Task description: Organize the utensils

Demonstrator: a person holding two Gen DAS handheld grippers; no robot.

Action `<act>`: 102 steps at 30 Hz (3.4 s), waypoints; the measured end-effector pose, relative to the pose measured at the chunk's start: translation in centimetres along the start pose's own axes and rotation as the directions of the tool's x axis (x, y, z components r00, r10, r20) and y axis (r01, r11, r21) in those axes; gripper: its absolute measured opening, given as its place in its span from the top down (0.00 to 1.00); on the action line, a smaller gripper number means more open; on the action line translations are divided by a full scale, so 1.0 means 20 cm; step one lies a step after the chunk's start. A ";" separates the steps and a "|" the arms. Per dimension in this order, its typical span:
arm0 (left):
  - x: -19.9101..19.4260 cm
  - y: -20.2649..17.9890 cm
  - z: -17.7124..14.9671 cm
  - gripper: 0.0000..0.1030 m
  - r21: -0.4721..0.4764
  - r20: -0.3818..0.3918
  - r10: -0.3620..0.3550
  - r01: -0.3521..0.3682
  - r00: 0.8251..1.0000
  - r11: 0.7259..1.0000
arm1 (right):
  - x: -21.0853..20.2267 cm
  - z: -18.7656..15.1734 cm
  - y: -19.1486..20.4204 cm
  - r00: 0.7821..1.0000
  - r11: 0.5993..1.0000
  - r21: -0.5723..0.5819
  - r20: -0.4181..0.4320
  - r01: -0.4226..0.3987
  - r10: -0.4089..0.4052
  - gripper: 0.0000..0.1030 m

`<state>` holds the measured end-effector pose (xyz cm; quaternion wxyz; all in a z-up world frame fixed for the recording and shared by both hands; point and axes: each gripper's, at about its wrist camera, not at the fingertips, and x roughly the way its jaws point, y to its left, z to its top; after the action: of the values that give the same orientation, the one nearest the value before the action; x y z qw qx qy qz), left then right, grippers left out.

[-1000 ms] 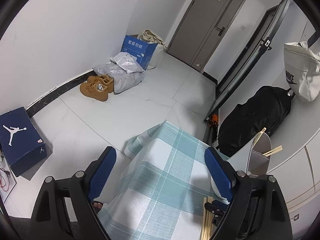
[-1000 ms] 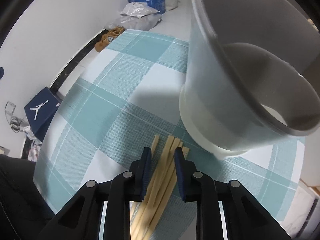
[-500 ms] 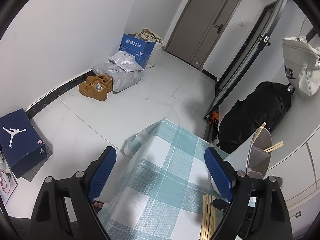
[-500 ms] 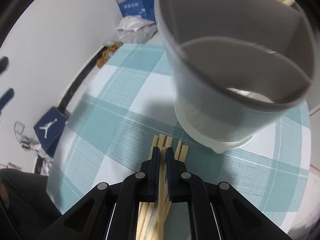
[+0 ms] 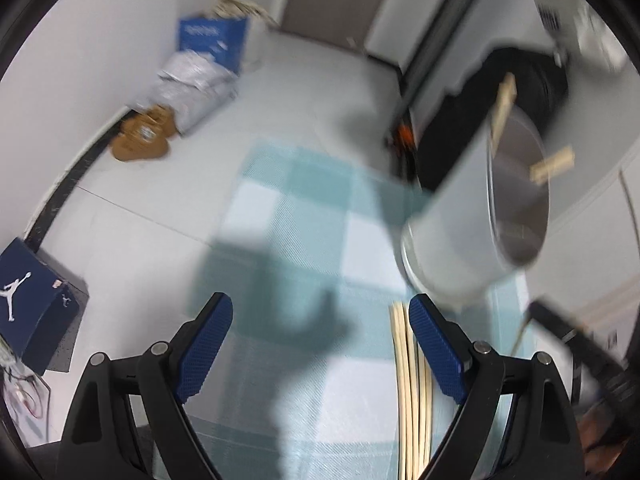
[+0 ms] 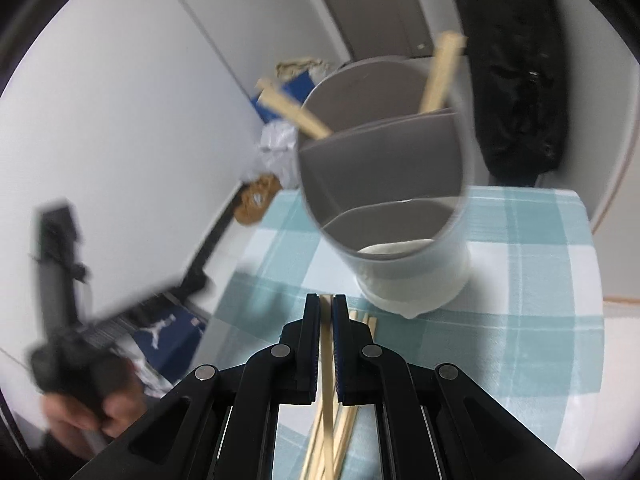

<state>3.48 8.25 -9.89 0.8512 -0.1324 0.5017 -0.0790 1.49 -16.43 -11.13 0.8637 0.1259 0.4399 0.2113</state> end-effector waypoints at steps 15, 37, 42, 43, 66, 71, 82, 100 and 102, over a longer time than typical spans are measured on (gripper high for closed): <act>0.24 -0.20 -0.06 0.16 0.129 -0.142 0.123 -0.105 0.982 0.986 | -0.26 -0.08 -0.41 0.987 0.954 0.284 0.155 -0.094 0.051 0.95; 0.34 -0.20 -0.06 0.16 0.160 -0.187 0.231 -0.203 0.955 0.966 | -0.35 -0.09 -0.39 0.981 0.965 0.240 0.183 -0.105 0.061 0.96; 0.36 -0.20 -0.04 0.23 0.165 -0.170 0.255 -0.228 0.952 0.960 | -0.34 -0.08 -0.39 0.982 0.967 0.236 0.181 -0.099 0.056 0.96; 0.35 -0.19 -0.03 0.26 0.162 -0.165 0.257 -0.231 0.952 0.959 | -0.34 -0.08 -0.39 0.982 0.967 0.235 0.180 -0.098 0.056 0.96; 0.29 -0.13 0.03 0.99 0.035 -0.139 0.051 -0.046 0.989 0.998 | -0.30 -0.05 -0.35 0.985 0.977 0.199 0.166 -0.076 0.043 0.99; 0.20 -0.15 0.04 0.99 0.017 -0.083 -0.003 0.004 0.997 1.000 | -0.29 -0.05 -0.34 0.987 0.981 0.185 0.160 -0.059 0.029 0.99; 0.09 -0.13 0.02 0.99 -0.018 -0.032 -0.054 0.054 0.998 0.998 | -0.13 -0.12 -0.61 0.995 0.930 0.356 -0.019 0.095 -0.095 0.87; 0.02 -0.05 0.04 0.99 -0.001 -0.023 -0.110 0.110 0.994 0.994 | 0.26 0.03 -0.72 0.911 0.868 0.303 -0.259 0.393 -0.322 0.70; 0.02 -0.04 0.05 0.99 -0.004 -0.022 -0.114 0.114 0.993 0.993 | 0.26 0.02 -0.70 0.896 0.849 0.310 -0.266 0.429 -0.356 0.75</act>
<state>4.53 7.53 -9.47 0.8394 -0.1611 0.5029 -0.1285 8.14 -26.36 -20.23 0.8024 0.1674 0.5712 -0.0432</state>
